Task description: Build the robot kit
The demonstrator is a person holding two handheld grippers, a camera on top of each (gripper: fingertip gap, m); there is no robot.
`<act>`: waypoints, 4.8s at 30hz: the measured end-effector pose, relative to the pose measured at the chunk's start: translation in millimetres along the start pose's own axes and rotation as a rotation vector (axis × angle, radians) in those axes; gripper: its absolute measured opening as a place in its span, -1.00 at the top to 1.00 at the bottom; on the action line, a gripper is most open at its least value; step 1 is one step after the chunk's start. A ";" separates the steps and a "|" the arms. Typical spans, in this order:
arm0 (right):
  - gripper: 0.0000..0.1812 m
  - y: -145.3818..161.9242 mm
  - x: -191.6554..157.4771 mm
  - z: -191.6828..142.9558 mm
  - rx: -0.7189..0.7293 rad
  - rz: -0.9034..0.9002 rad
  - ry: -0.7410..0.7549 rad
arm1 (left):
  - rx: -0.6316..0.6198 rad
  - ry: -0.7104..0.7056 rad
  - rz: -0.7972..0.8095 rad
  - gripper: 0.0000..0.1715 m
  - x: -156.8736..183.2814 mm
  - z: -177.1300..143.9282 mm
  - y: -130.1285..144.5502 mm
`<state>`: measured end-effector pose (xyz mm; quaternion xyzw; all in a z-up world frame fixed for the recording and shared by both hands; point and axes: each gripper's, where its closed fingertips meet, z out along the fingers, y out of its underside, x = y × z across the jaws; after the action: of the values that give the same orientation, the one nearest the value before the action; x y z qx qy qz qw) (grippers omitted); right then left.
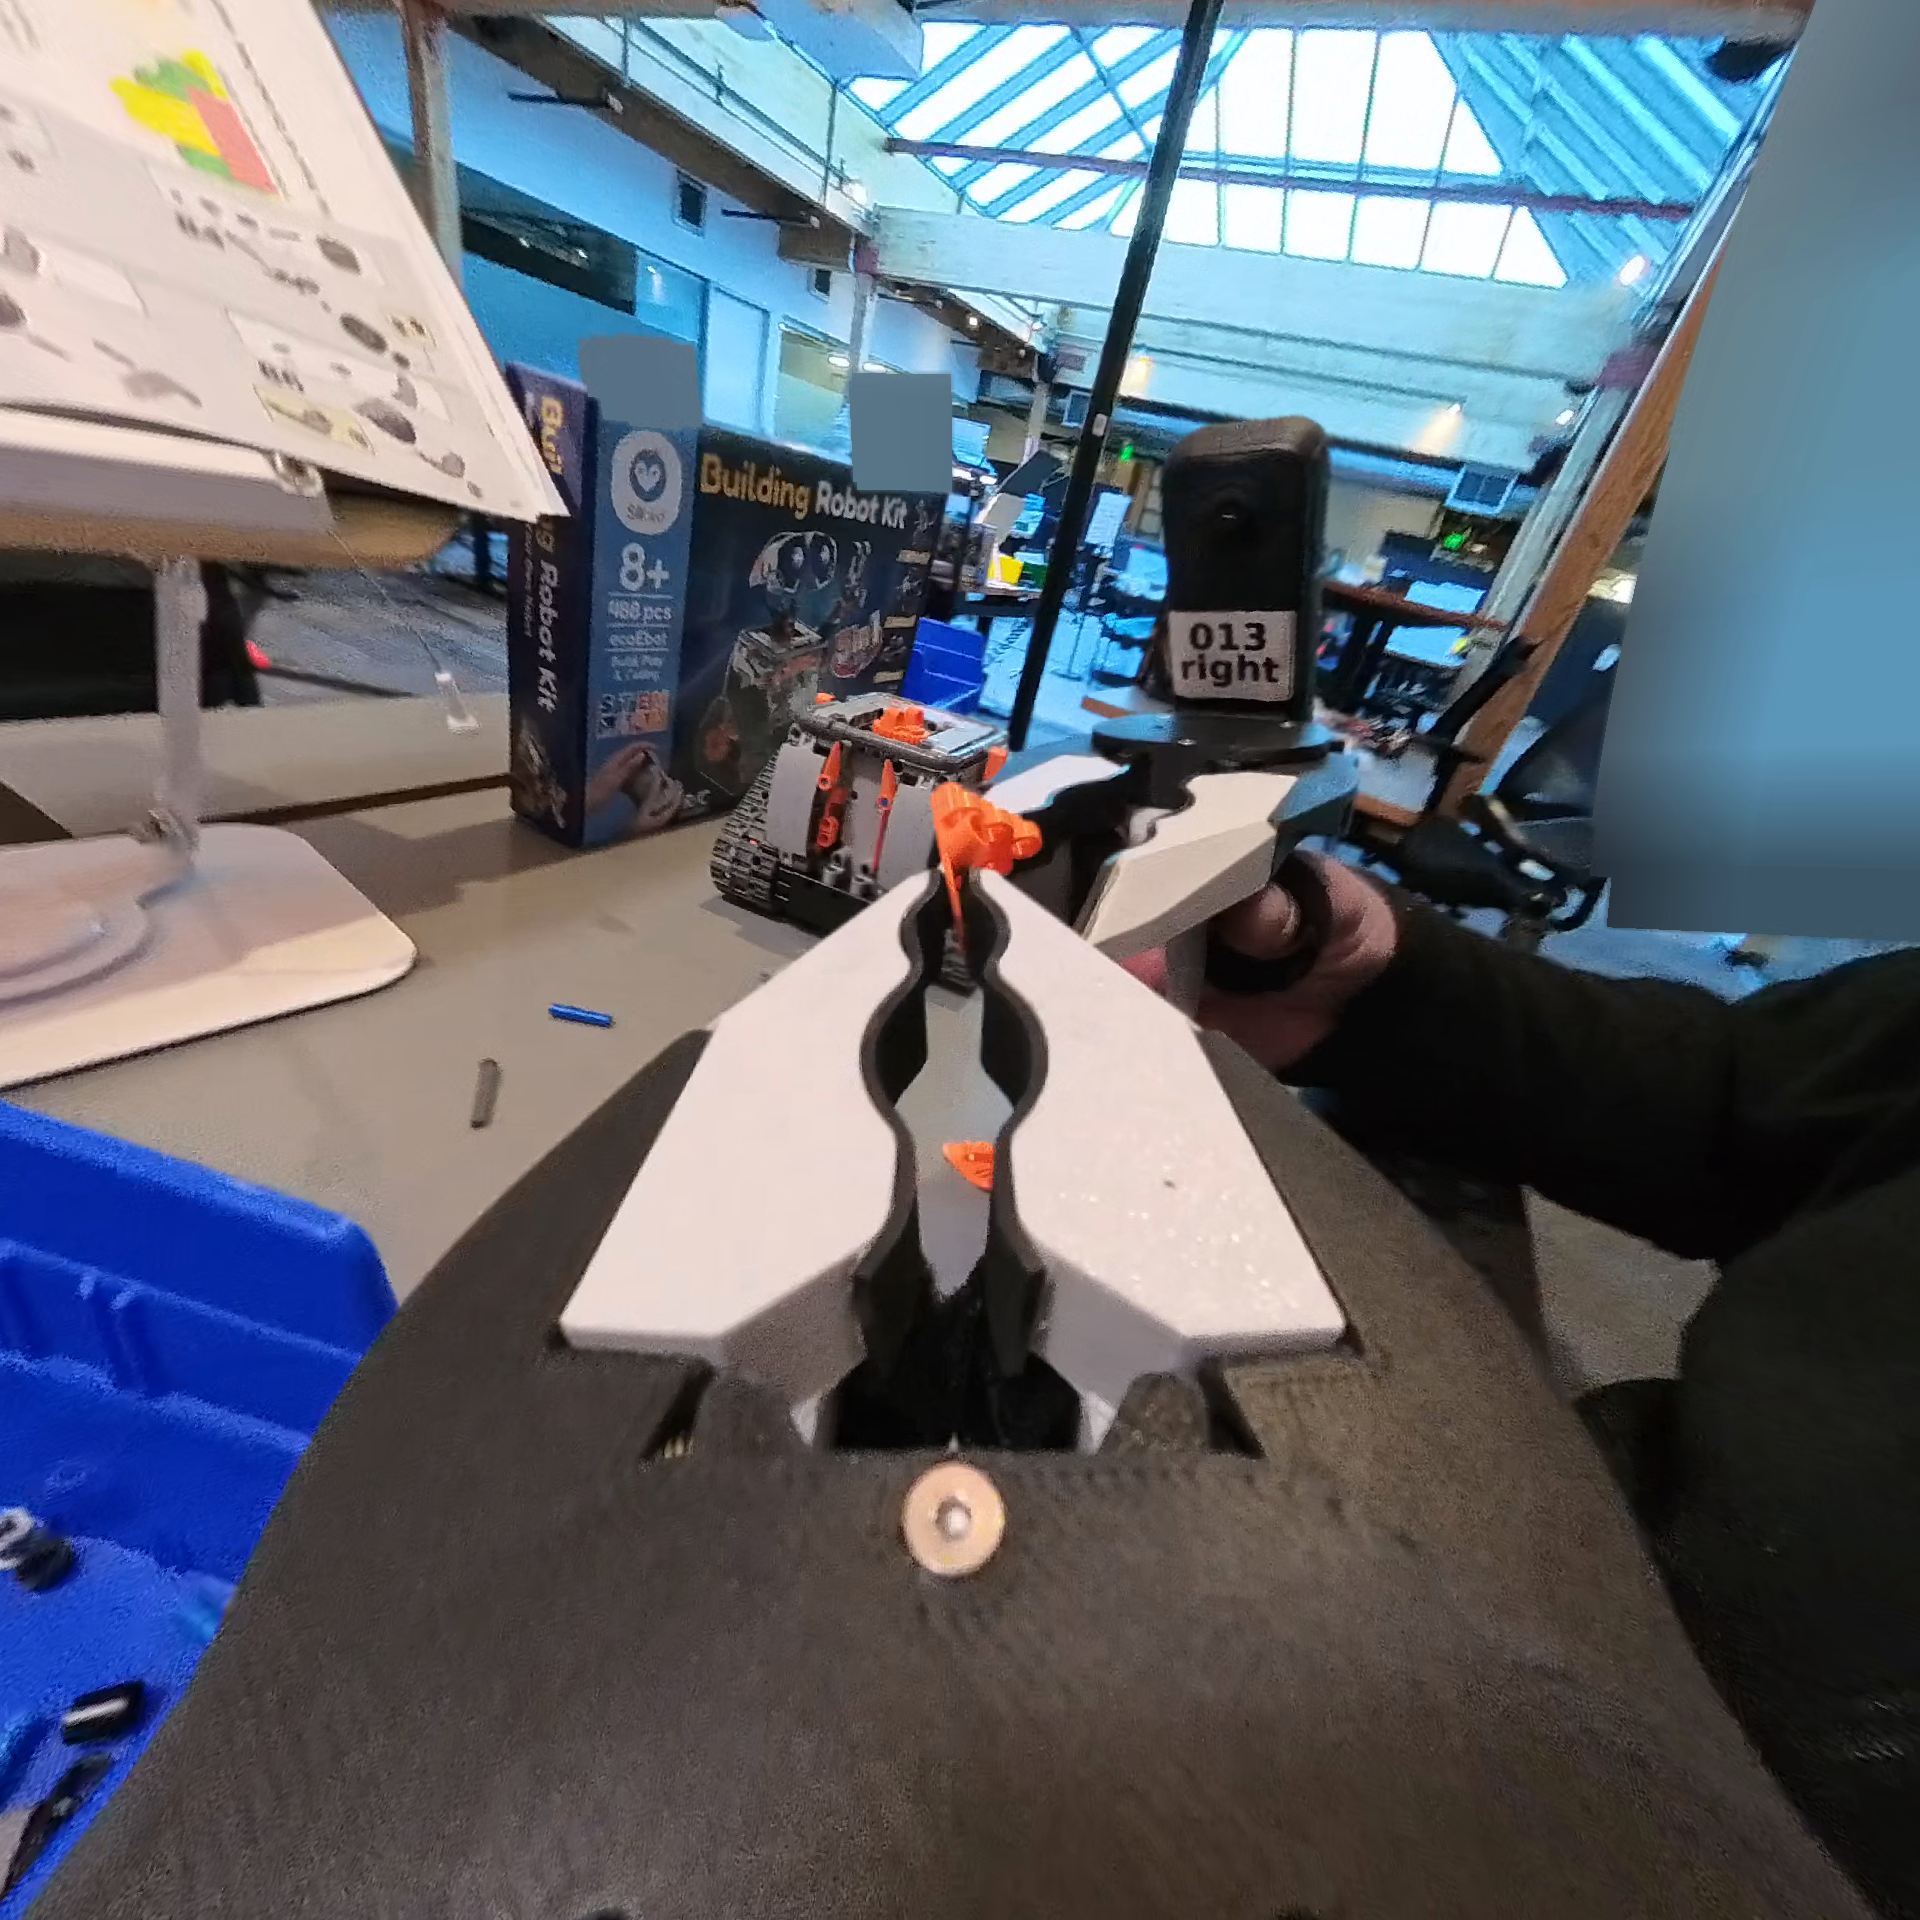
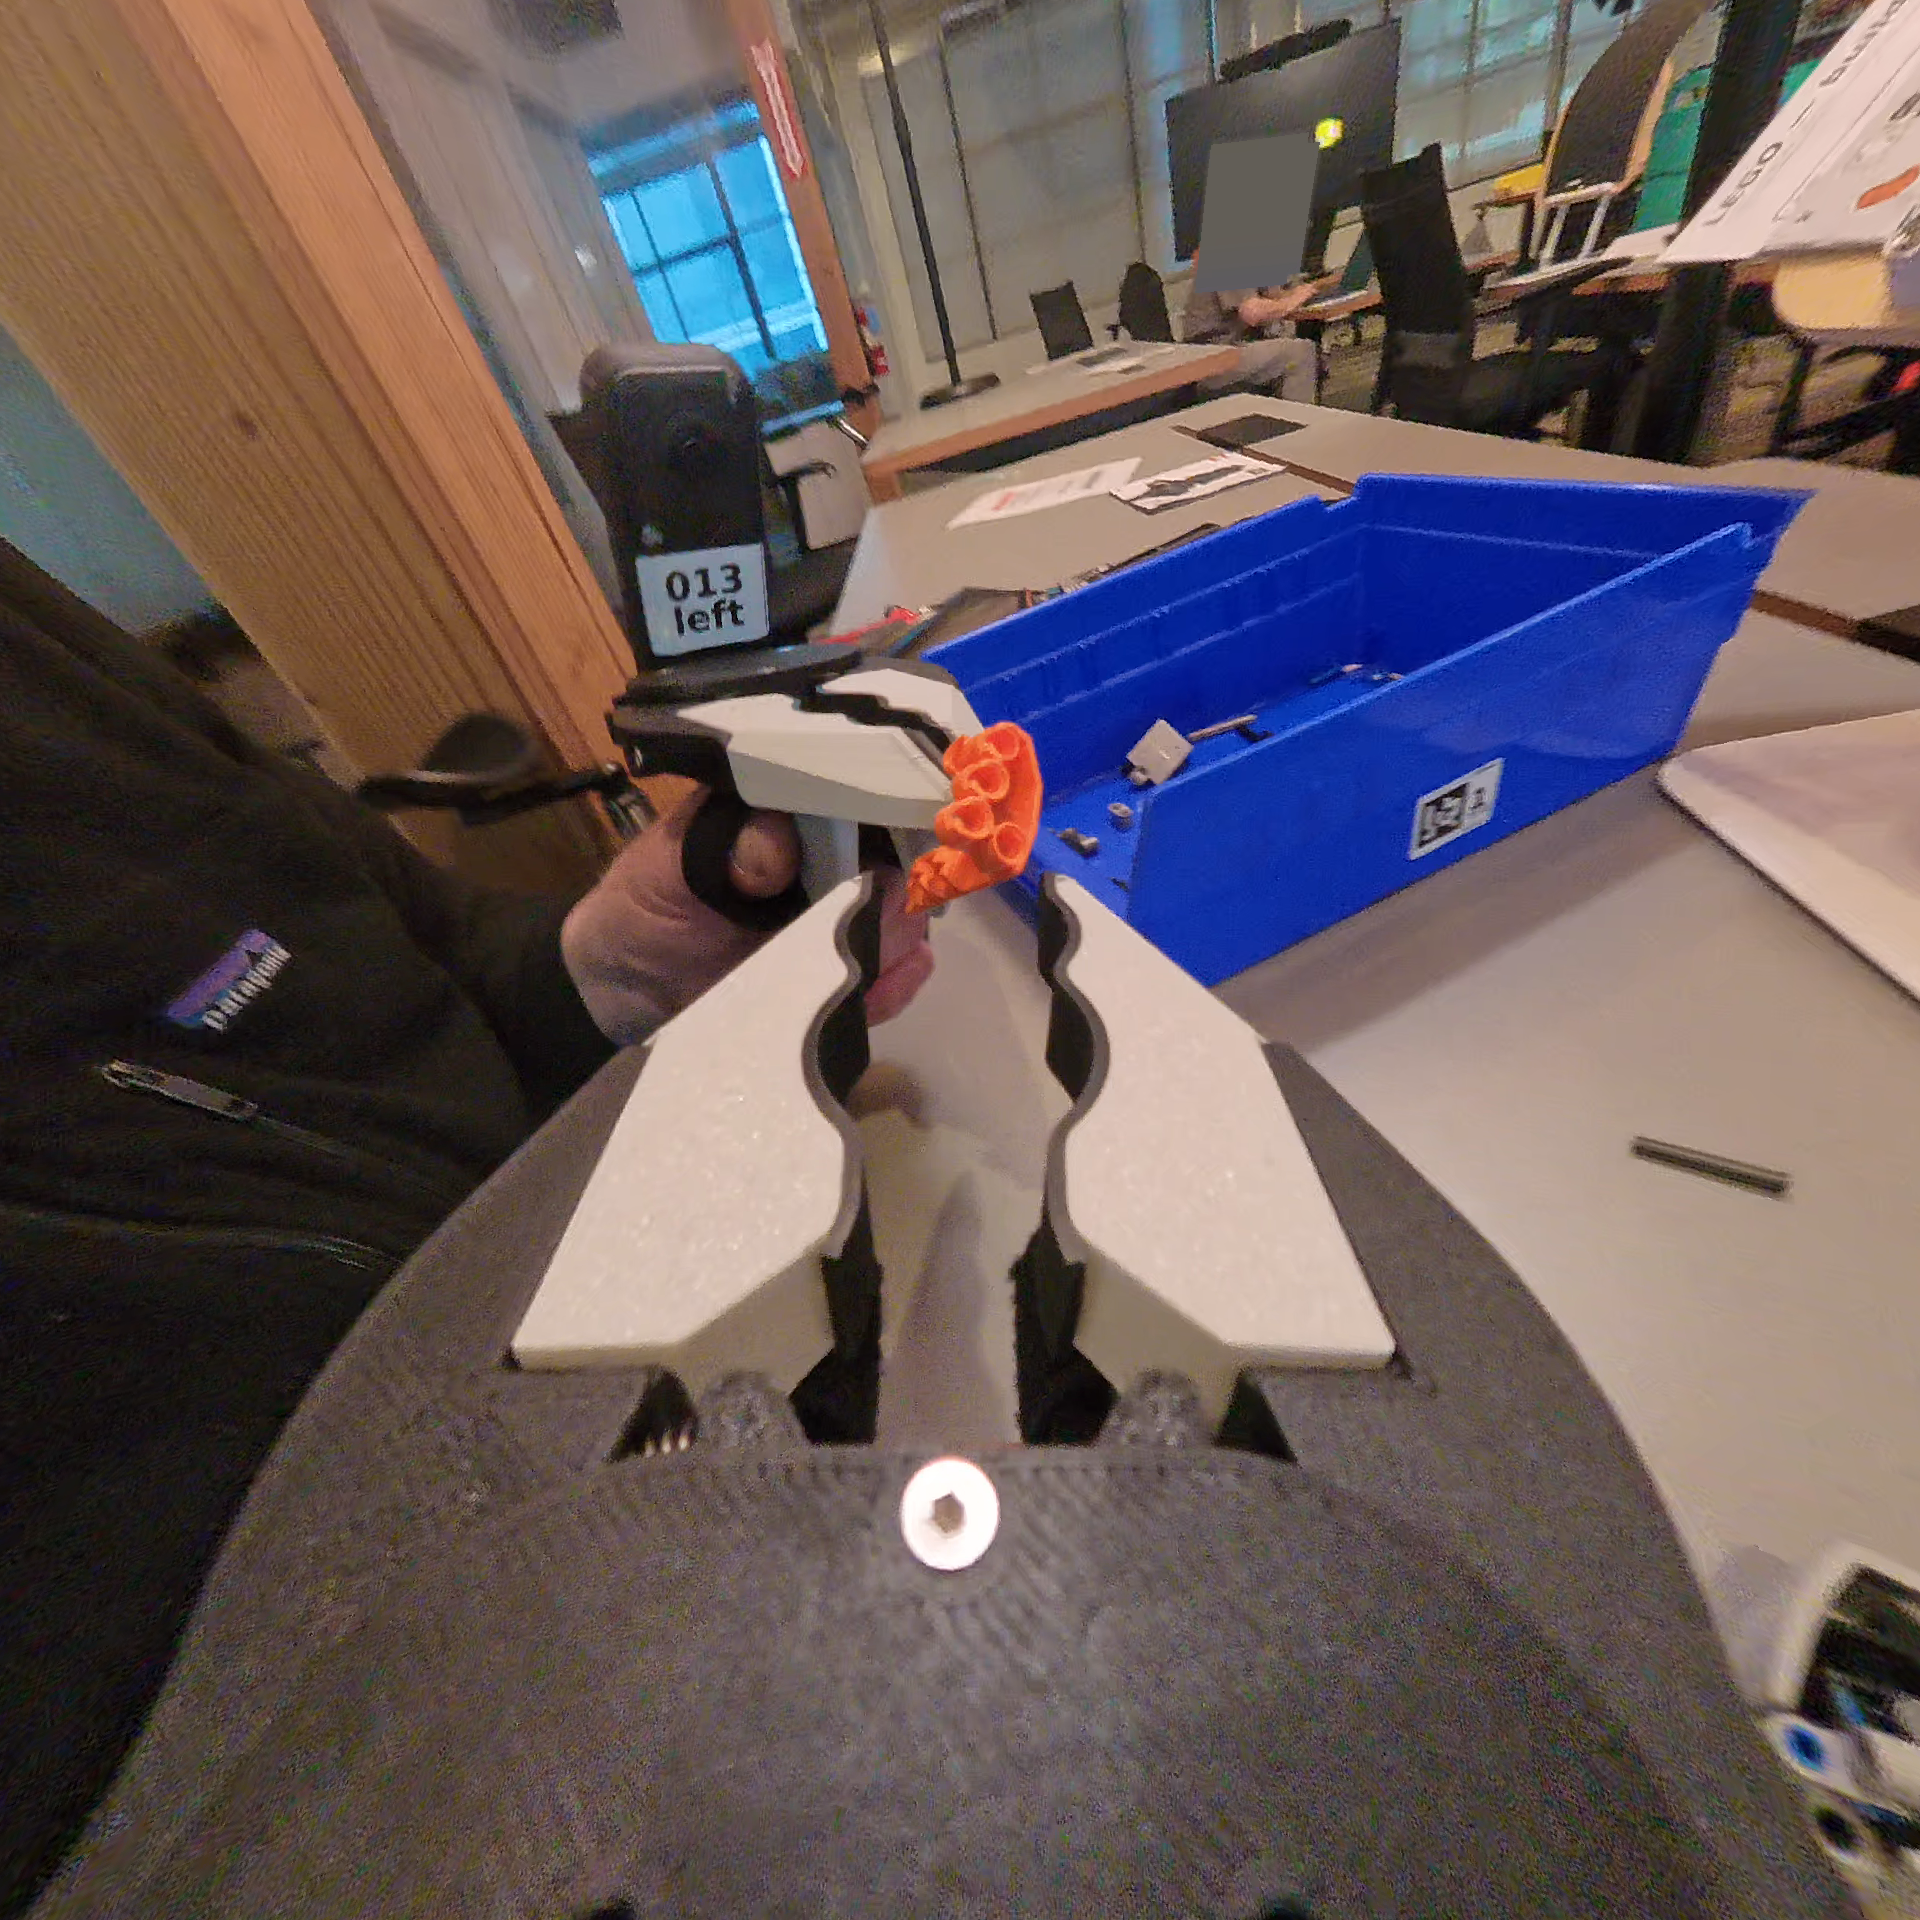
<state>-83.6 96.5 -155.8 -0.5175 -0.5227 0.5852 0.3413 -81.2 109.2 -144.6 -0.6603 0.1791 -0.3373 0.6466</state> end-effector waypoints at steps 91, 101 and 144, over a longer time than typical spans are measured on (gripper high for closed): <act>0.95 29.3 14.1 -24.9 -0.263 -0.142 0.071 | -0.148 0.045 0.124 1.00 10.0 9.7 27.5; 0.95 26.1 15.2 -26.7 -0.246 -0.129 0.075 | -0.155 0.048 0.159 0.77 13.4 11.4 28.6; 0.81 -1.5 13.2 -34.5 -0.101 -0.126 0.093 | 0.010 0.048 -0.059 0.86 -1.9 0.2 2.8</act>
<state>-53.6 118.1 -154.8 -0.5270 -0.5665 0.5108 0.3748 -81.9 110.4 -147.7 -0.6538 0.1735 -0.3730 0.6351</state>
